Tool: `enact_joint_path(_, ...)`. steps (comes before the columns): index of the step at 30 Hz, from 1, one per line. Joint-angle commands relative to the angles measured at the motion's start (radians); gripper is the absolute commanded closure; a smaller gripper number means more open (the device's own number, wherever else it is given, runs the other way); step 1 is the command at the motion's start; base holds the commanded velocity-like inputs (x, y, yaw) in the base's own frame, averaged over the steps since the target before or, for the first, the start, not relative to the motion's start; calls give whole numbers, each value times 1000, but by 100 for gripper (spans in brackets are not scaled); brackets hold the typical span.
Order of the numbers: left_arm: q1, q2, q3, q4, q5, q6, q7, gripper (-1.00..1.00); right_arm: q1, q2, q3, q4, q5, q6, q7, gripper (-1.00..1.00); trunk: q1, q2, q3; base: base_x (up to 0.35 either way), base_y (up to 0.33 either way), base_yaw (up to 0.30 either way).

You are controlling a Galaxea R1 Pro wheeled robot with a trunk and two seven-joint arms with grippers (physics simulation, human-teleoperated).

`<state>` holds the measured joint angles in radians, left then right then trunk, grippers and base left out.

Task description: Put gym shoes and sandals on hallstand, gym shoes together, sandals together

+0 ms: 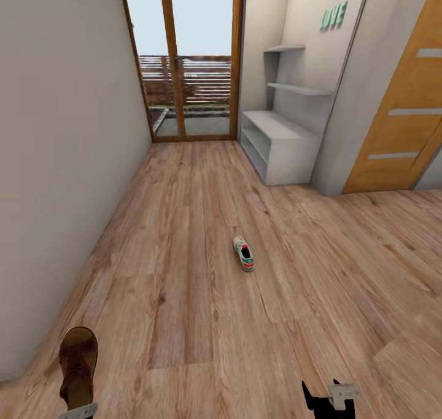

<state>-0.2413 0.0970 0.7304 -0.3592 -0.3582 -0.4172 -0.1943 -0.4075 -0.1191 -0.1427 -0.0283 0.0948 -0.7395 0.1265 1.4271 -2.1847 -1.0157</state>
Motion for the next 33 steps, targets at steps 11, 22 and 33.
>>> enact_joint_path(11,-1,0,9,0,-4,-3,-8,100,-1,4,-9,-1,10,-2,4,-100,0,0,-1,337,0,0)
enact_joint_path(22,-1,0,9,1,-4,-3,-8,100,-1,6,-9,-1,10,-2,4,-100,0,0,-1,337,0,0)
enact_joint_path(33,-1,0,8,0,-4,-3,-8,100,-1,6,-9,-1,8,-2,3,-100,0,0,-1,337,0,5)
